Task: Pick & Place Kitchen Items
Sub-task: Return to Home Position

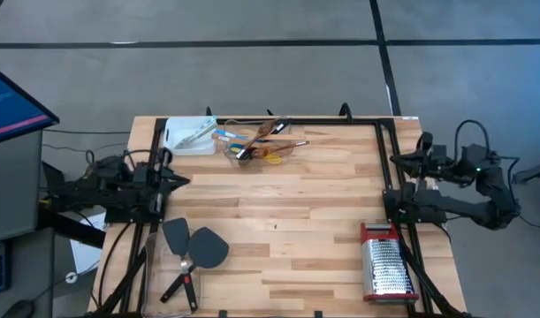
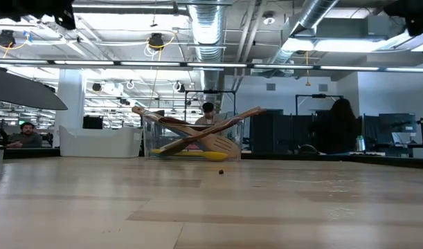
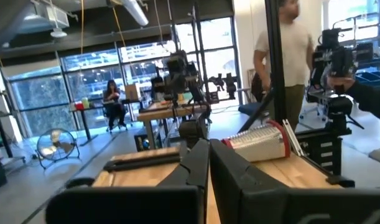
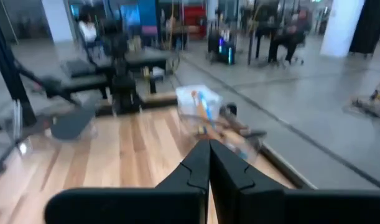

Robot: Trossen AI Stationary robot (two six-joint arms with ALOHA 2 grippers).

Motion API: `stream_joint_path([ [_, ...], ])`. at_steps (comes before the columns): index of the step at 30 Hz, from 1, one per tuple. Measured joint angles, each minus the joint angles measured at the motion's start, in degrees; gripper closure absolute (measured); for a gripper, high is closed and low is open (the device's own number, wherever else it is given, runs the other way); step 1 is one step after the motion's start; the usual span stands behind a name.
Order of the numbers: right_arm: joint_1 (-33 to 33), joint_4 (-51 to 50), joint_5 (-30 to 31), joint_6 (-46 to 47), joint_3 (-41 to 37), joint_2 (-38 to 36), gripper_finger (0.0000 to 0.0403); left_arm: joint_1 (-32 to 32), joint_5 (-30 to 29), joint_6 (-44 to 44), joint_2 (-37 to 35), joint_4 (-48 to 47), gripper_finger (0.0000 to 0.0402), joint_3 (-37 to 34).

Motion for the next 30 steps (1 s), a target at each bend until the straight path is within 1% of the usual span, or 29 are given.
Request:
stream_joint_path([
  [3, 0.0, 7.2, -0.1, 1.2, -2.6, 0.0, 0.0402, 0.0, 0.0, -1.6, 0.0, 3.0, 0.0398, -3.3],
  [8, 0.0, 18.5, -0.4, 2.4, -9.7, 0.0, 0.0402, 0.0, 0.0, -1.8, 0.0, 12.1, 0.0398, -10.1],
  [12, 0.0, 25.6, -1.5, 2.6, -16.7, 0.0, 0.0402, 0.0, 0.0, -1.8, 0.0, 18.2, 0.0398, -15.0],
  [15, 0.1, 28.1, -1.8, 3.4, -21.9, 0.0, 0.0402, 0.0, 0.0, -2.4, 0.0, 21.0, 0.0398, -17.8],
  [18, 0.1, 34.5, -1.6, 6.2, -25.5, 0.0, 0.0402, 0.0, 0.0, -4.7, 0.5, 20.3, 0.0398, -17.8],
  [21, 0.0, 41.8, 0.2, 10.1, -29.5, -0.1, 0.0402, 0.0, 0.0, -5.7, 0.6, 20.5, 0.0398, -17.8],
  [24, 0.0, 49.2, -0.4, 8.1, -32.5, -0.1, 0.0402, 0.0, 0.0, -5.7, 0.6, 20.5, 0.0398, -17.8],
  [26, 0.2, 49.3, -1.6, 6.1, -34.3, -0.1, 0.0402, 0.0, 0.0, -5.7, 0.6, 20.5, 0.0398, -17.8],
  [30, 0.5, 50.1, -3.2, 5.6, -36.8, -0.1, 0.0402, 0.0, 0.0, -5.7, 0.6, 20.5, 0.0398, -17.8],
])
